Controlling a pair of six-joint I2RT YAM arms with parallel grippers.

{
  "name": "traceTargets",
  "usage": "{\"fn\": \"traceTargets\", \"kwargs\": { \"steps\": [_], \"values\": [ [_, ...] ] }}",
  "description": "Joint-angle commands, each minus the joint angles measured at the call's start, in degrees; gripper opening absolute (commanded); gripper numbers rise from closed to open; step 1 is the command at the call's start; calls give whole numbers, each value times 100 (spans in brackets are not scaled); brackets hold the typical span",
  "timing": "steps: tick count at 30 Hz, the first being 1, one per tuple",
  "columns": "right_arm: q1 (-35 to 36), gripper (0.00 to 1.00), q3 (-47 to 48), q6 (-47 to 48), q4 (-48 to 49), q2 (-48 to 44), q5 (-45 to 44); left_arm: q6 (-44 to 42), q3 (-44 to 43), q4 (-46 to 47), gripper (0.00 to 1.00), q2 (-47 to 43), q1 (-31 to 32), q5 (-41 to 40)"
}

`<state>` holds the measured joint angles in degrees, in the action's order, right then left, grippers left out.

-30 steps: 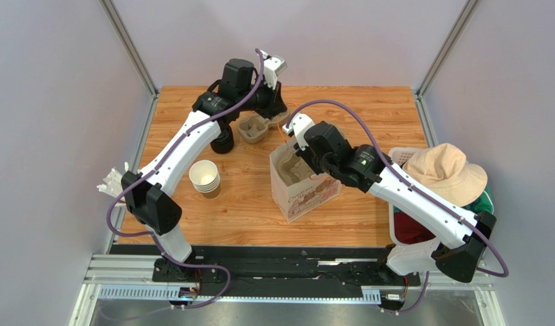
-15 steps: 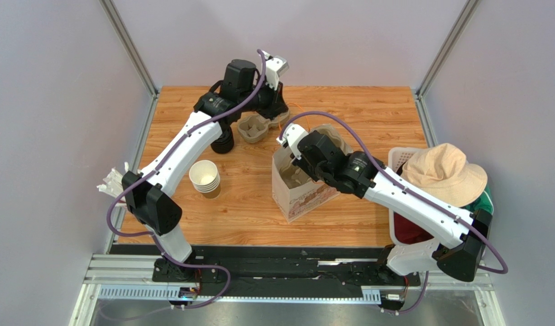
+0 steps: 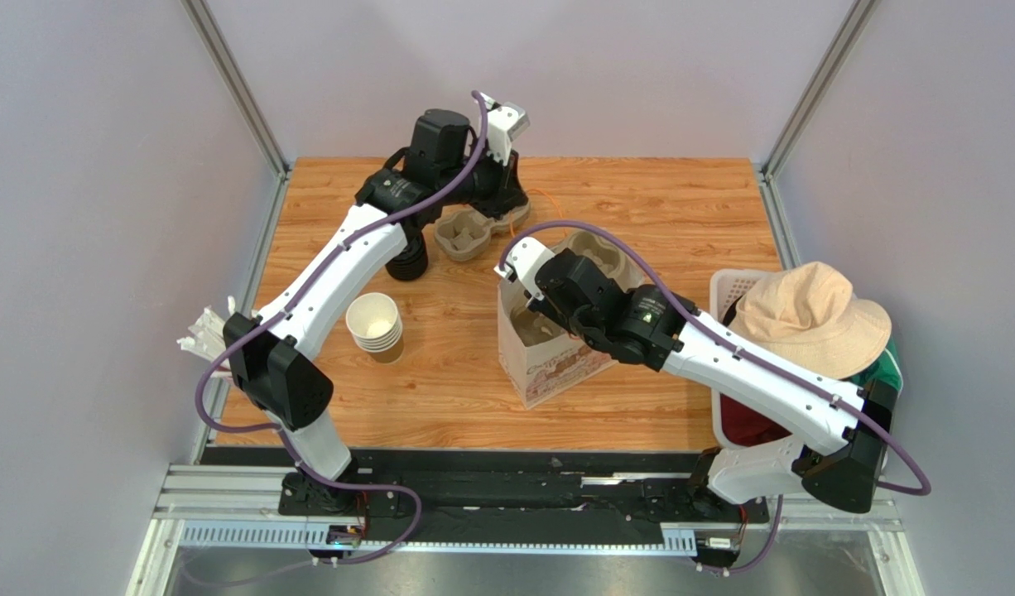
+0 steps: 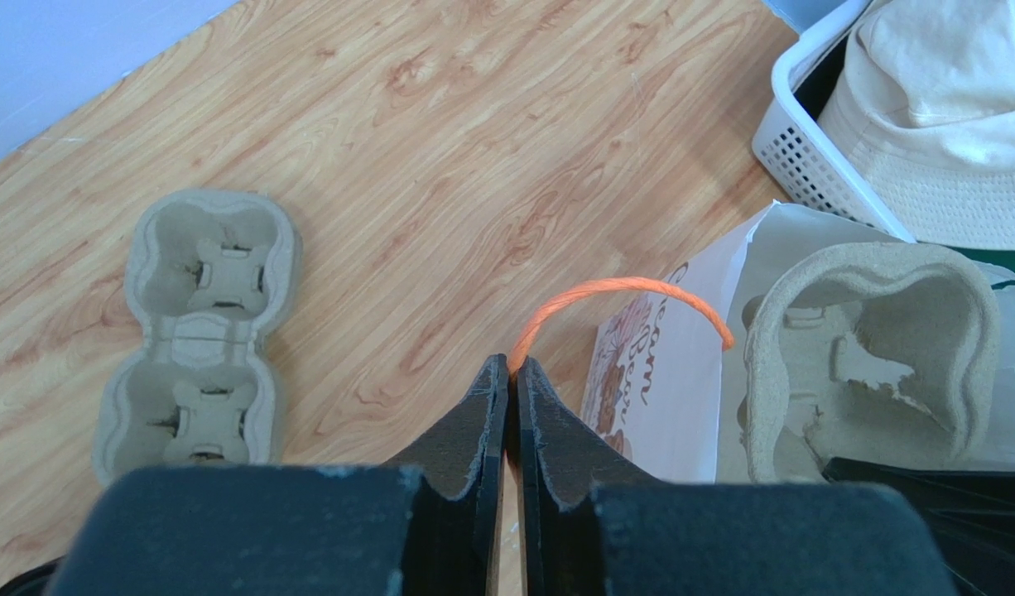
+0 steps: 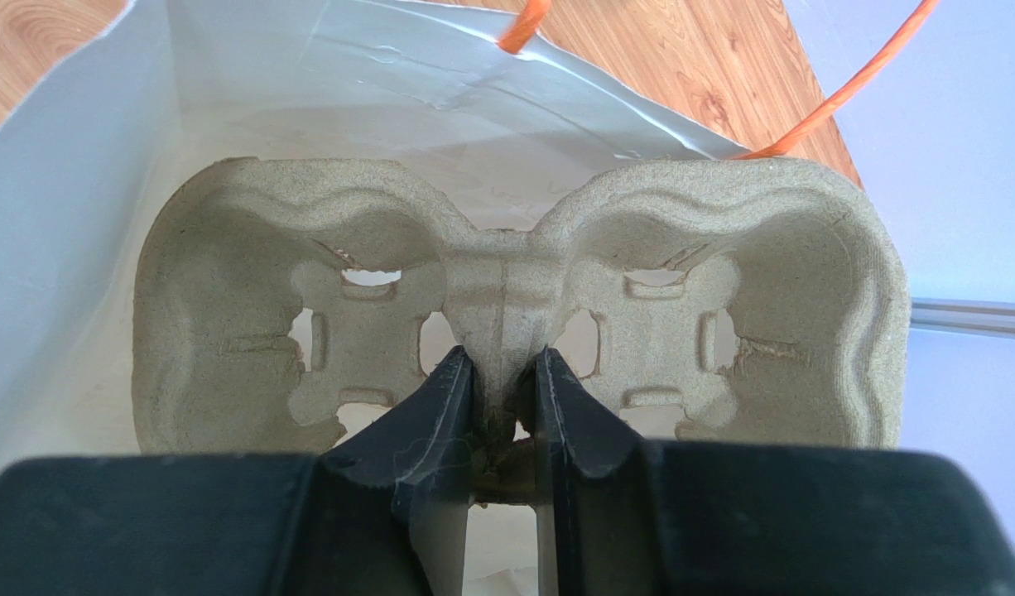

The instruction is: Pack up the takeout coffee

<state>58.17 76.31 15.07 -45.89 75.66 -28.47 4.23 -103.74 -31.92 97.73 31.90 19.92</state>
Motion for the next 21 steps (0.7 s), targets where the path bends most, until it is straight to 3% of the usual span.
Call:
{"fn": "traceTargets", "kwargs": {
  "steps": [1, 21],
  "values": [
    [10, 20, 33, -22, 71, -69, 183, 43, -85, 160, 10, -35, 27, -59],
    [-210, 22, -117, -258, 19, -69, 579, 25, -85, 160, 10, -114, 27, -50]
  ]
}}
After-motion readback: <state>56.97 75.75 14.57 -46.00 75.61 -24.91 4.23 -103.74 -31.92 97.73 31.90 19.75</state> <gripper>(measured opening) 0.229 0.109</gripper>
